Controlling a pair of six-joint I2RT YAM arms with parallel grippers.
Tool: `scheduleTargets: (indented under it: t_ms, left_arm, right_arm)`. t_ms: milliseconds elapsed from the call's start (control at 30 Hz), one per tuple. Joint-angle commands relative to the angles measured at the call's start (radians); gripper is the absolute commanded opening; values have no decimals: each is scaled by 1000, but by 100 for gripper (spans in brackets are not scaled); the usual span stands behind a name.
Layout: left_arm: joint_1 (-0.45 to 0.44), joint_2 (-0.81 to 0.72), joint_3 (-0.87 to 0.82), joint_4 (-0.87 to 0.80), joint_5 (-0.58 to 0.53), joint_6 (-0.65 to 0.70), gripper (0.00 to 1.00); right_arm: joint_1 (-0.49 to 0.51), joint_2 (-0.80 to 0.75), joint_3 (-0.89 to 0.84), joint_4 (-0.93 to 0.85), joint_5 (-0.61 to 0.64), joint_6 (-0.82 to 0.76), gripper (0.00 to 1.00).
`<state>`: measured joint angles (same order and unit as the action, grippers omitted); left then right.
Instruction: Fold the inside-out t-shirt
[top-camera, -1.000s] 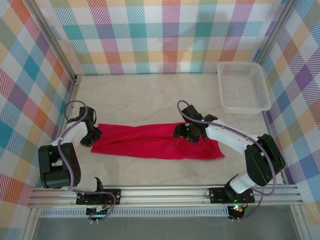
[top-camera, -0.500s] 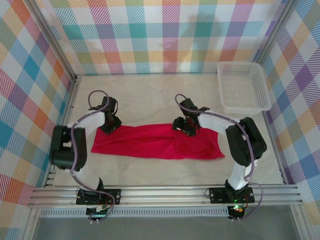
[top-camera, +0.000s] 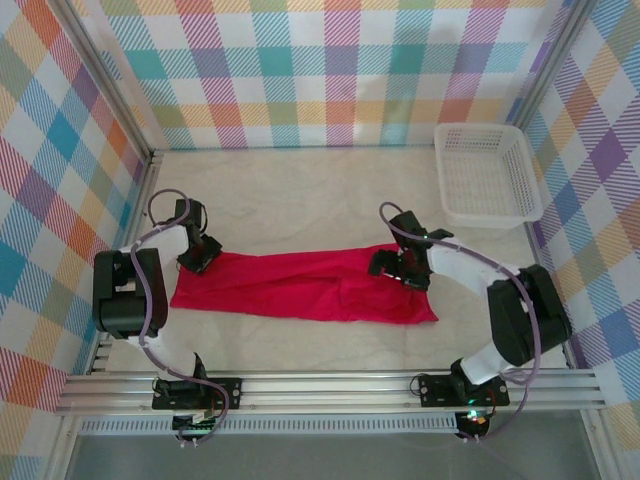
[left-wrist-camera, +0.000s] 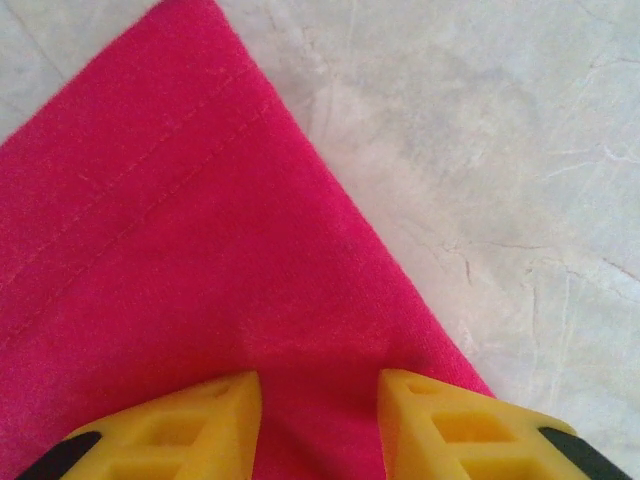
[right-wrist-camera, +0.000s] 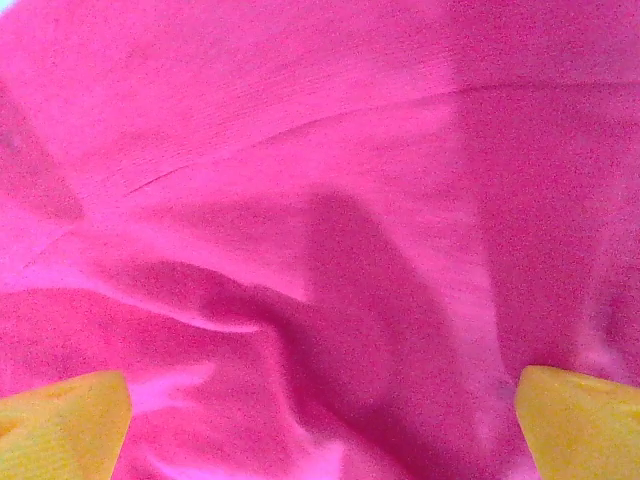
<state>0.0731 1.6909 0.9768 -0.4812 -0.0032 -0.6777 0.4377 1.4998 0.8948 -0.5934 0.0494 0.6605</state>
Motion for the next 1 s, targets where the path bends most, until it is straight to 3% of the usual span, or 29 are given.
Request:
scheduleTargets:
  t_ms: [0, 167, 367, 633, 767, 867, 967]
  left_arm:
    - [-16, -63, 19, -109, -60, 40, 37]
    - [-35, -157, 77, -179, -81, 68, 37]
    - [-35, -231, 73, -180, -67, 67, 38]
    - [-36, -207, 30, -152, -27, 53, 37]
    - [-36, -218, 9, -149, -26, 54, 37]
    - [-36, -231, -2, -151, -26, 57, 37]
    - [-36, -241, -7, -150, -17, 57, 36]
  right_arm:
    - [-37, -56, 7, -105, 93, -71, 100]
    - [-98, 19, 14, -115, 71, -99, 100]
    - [-91, 142, 28, -40, -18, -88, 98]
    - [83, 303, 129, 4, -28, -3, 68]
    - [128, 363, 169, 18, -29, 29, 63]
    - [139, 388, 178, 29, -19, 38, 46]
    - [137, 391, 171, 35, 10, 31, 18]
